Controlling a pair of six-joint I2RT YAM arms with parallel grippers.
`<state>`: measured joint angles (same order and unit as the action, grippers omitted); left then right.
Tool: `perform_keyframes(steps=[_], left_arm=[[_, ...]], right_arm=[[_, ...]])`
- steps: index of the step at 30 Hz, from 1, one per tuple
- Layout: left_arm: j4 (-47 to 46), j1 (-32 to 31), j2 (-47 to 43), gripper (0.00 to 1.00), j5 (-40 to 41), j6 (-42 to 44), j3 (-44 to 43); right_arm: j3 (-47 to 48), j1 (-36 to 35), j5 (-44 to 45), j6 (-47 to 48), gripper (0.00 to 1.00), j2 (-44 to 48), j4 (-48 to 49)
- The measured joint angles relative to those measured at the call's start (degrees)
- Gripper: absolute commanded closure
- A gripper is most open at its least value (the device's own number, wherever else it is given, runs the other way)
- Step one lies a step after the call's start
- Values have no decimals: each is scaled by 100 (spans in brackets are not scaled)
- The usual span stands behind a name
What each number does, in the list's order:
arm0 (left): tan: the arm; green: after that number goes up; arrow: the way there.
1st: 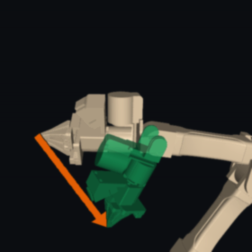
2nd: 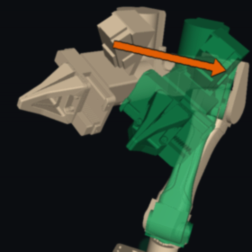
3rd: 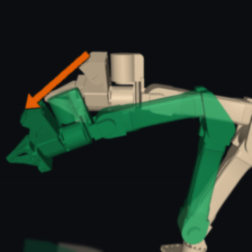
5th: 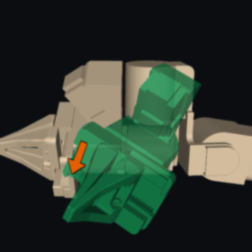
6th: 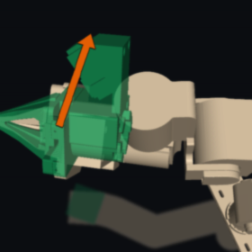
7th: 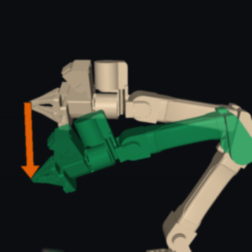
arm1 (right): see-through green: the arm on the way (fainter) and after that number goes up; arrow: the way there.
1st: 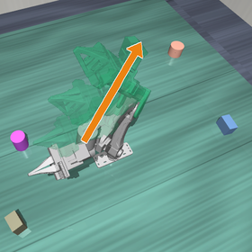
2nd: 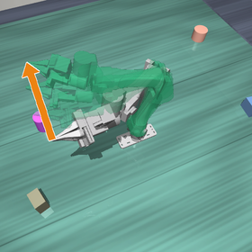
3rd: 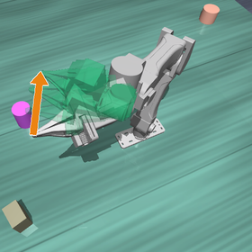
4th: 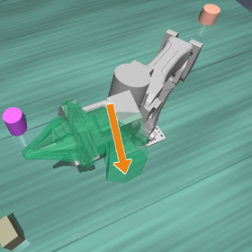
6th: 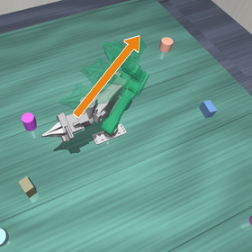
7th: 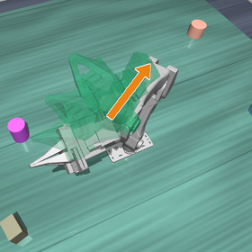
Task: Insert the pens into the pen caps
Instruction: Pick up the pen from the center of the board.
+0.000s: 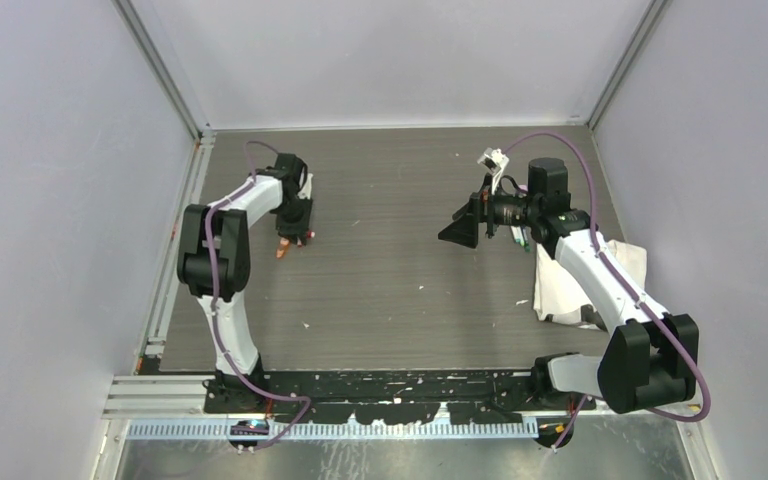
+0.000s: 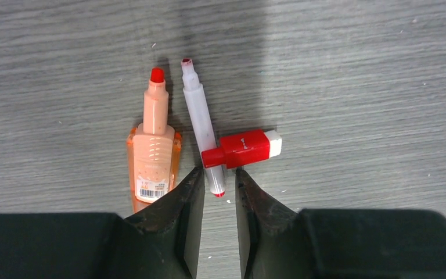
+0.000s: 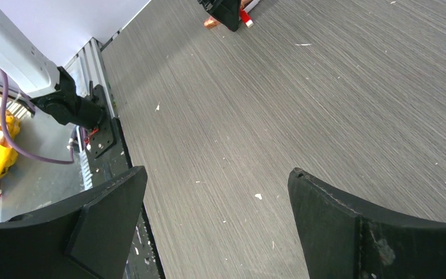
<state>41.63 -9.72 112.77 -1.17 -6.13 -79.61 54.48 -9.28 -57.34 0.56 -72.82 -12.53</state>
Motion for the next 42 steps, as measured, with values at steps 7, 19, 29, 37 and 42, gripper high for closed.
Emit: perform_keyframes(steps=[7,19,29,37,42], left_arm=[[61,0,166,80,24,-118,-229],[175,-4,216,99,61,-140,-321],[195,-149,-177,99,46,-225,-39],[42,-354,-1283,99,-214,-538,627],[-546,-555,-2452,99,-793,-1027,1799]], right_arm=[[0,0,-7,7,3,0,0],[0,0,-24,90,3,0,-79],[0,0,-81,116,3,0,-127],[0,0,-221,127,3,2,-131],[-2,-39,-358,127,3,22,-118]])
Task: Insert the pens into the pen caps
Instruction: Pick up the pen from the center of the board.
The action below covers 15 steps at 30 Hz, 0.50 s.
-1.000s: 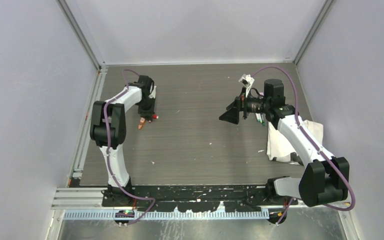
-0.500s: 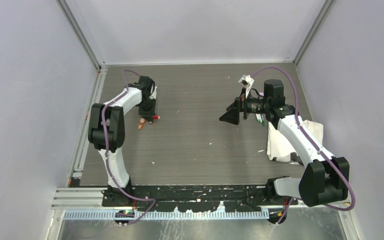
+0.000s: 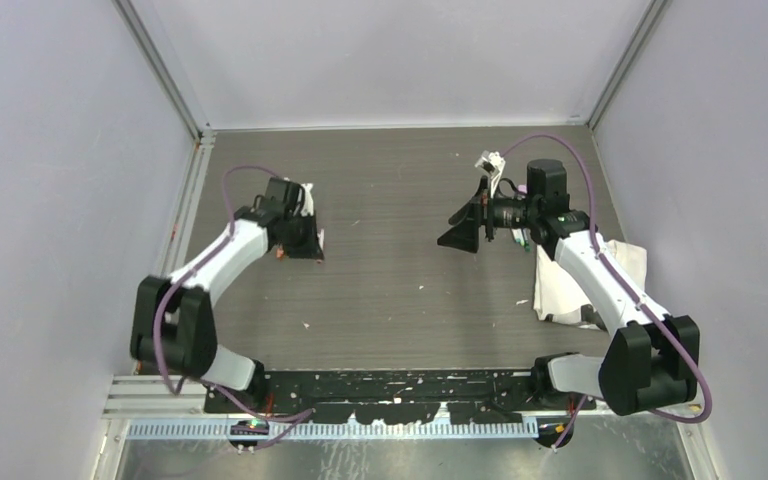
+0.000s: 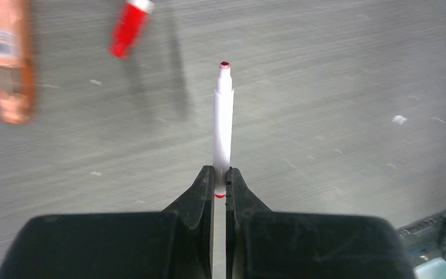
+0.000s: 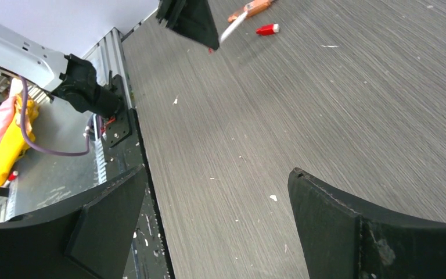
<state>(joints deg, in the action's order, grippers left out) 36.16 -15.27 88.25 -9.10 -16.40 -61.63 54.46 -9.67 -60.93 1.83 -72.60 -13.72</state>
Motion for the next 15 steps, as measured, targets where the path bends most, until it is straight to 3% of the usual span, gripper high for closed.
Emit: perform_keyframes(steps=[5,9,15], left_arm=[[-1423,-678,-1882,99,-555,-872,1644],[-3377,-1665,-3403,99,-481,-1683,2981],[-5512,-2758,-3906,99,472,-2413,3985]], right_arm=[[-249,-302,-59,-94,3,186,339],[-667,-603,-74,-807,4,337,1172],[-1314,-846,98,-2514,11,527,3080]])
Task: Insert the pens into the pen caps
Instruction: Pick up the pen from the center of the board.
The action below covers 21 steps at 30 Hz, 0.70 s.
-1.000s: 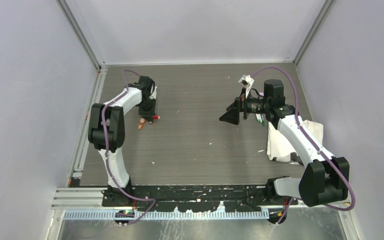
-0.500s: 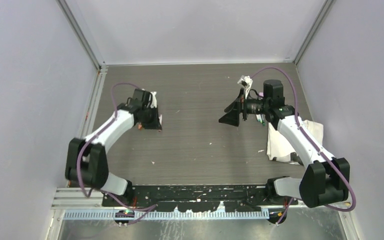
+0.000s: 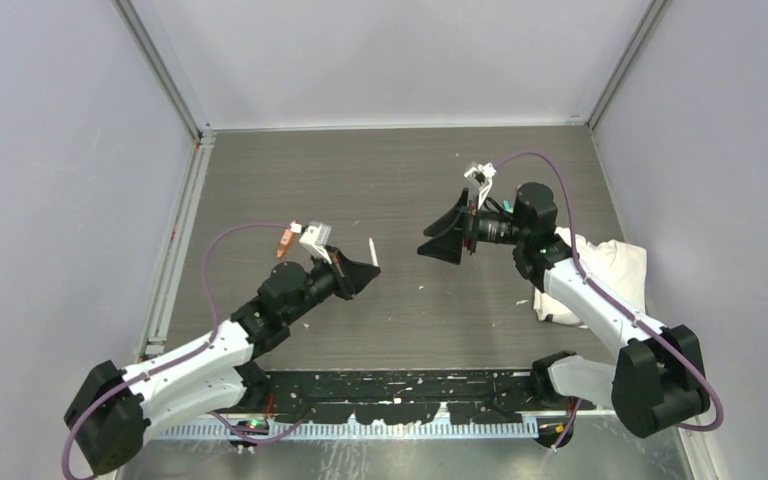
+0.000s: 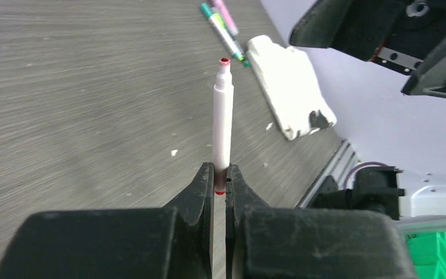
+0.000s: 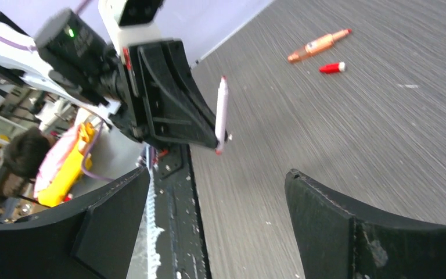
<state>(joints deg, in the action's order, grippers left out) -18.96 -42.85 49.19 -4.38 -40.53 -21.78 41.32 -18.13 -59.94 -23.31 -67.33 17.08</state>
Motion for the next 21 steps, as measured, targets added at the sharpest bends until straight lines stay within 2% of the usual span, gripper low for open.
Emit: perform_keyframes(steps=[5,7,10,15,21], left_arm=[[-1008,-944,282,99,951,-83,59],[-1351,-1261,433,99,1290,-70,59],[-1871,-1617,697,99,1744,-55,59],[-2441,-1915,994,99,2256,-39,57],[-2820,-2079,1314,99,2507,-39,48]], right_arm=[[-26,-251,170,-824,23,24,826],[-26,-332,188,-964,31,22,962],[-26,-452,195,-1005,37,9,1008],[-2,-671,192,-763,41,-120,715],[68,-918,175,-411,44,-219,315]])
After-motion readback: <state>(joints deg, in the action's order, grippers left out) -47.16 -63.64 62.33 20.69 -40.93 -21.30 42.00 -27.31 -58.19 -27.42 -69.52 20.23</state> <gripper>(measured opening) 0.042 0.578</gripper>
